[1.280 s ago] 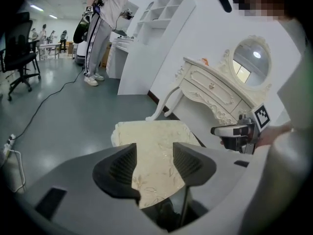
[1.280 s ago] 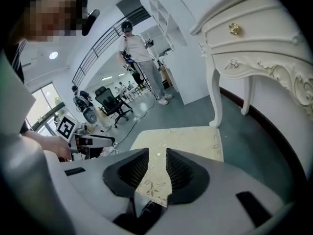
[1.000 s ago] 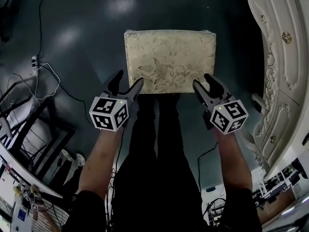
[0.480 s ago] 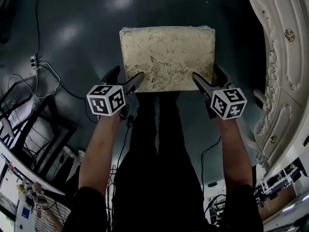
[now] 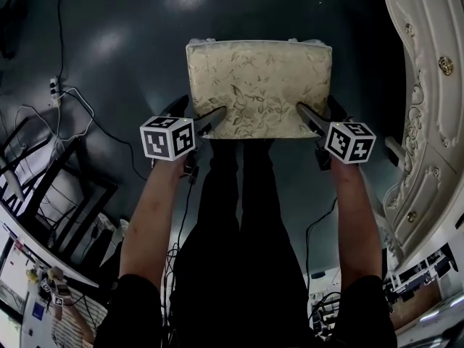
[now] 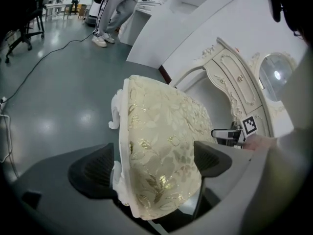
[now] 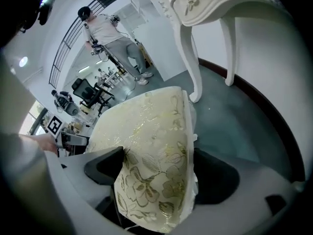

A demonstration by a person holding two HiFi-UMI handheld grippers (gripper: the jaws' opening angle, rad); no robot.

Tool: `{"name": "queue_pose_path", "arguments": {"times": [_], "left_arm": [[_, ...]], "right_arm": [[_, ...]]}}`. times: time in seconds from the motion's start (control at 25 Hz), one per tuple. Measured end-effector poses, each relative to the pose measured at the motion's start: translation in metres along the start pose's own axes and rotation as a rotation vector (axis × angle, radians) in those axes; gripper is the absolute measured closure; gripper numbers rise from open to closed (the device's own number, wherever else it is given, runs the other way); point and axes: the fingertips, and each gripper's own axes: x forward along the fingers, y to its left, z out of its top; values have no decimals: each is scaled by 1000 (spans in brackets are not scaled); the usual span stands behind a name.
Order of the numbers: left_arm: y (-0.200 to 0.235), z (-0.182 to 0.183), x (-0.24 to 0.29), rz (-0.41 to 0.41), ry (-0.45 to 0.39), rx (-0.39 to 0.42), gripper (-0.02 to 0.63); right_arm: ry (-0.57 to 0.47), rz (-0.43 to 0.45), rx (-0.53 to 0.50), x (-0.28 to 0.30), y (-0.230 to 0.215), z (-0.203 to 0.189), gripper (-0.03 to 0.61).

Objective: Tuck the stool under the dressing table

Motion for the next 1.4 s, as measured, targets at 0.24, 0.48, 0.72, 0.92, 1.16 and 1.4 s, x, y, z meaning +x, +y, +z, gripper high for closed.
{"name": "queue_pose_path", "arguments": {"times": [0.24,0.48,0.72,0.92,1.16,1.4], "left_arm": [[-3,7,23,-32,27,-24,83],[-2,8,26,-86,41,-6,78],[6,12,18,-51,43,26,69],[4,20,15,-29,50,82,56],[-4,28,4,-46,50,120,48],[-14,33,-4,-72,84,182,44]], "right_arm": [[43,129,93,15,-3,-3,130],[42,183,132,18,0,-3,130],[19,163,152,18,16,-7,129],[-35,164,220,14,20,-21,129],[-107,151,310,-1,31,-32,129],[-175,126,364,-18,42,-41,130]]}}
